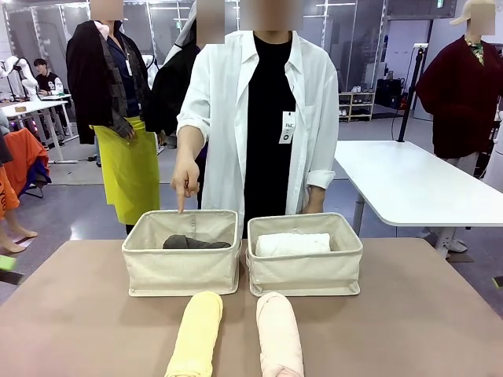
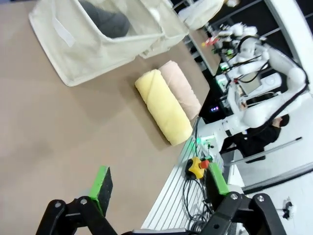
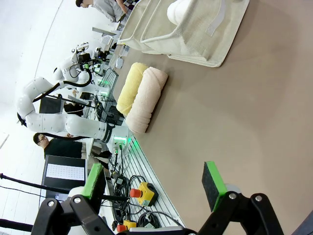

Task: Divide the towels into two baskets.
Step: Pick up one hotel-folded towel from the bottom of the table and place it in the Fabric basket indicated by the person.

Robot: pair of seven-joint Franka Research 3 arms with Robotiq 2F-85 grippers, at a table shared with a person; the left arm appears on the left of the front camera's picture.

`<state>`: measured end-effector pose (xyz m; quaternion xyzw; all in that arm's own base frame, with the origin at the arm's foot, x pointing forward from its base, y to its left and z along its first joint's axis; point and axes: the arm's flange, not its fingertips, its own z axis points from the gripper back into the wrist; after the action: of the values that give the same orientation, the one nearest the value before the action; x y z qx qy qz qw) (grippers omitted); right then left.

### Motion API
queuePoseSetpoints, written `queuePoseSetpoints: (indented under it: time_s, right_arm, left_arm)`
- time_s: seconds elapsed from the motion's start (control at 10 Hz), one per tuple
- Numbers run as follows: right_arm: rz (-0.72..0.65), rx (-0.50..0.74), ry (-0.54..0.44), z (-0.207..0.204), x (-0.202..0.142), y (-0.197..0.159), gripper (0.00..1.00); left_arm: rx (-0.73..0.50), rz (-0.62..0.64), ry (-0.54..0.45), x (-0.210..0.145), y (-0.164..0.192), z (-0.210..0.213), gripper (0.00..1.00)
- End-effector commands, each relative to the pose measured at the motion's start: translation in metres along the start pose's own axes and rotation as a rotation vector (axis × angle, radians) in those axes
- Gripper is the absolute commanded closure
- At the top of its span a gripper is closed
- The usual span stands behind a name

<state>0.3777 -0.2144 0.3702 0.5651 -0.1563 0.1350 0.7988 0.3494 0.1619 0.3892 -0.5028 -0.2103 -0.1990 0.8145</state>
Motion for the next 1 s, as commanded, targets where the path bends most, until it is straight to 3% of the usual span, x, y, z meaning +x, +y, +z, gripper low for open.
queuePoseSetpoints:
  time_s: [0.0,0.2,0.5,0.9]
  right_arm:
    - [0.016,-0.007,-0.022,-0.003,-0.001,0.002,0.00]
    - [0.016,-0.007,-0.022,-0.003,-0.001,0.002,0.00]
    - [0.016,-0.007,-0.022,-0.003,-0.001,0.002,0.00]
    - [0.016,-0.007,-0.022,-0.003,-0.001,0.002,0.00]
  left_arm:
    - [0.073,0.116,0.052,0.004,-0.045,-0.054,0.04]
    - [0.164,0.162,0.110,-0.002,-0.070,-0.101,0.04]
    - [0.225,0.150,0.102,-0.022,-0.108,-0.166,0.04]
    - [0.315,0.075,0.201,-0.027,-0.138,-0.254,0.04]
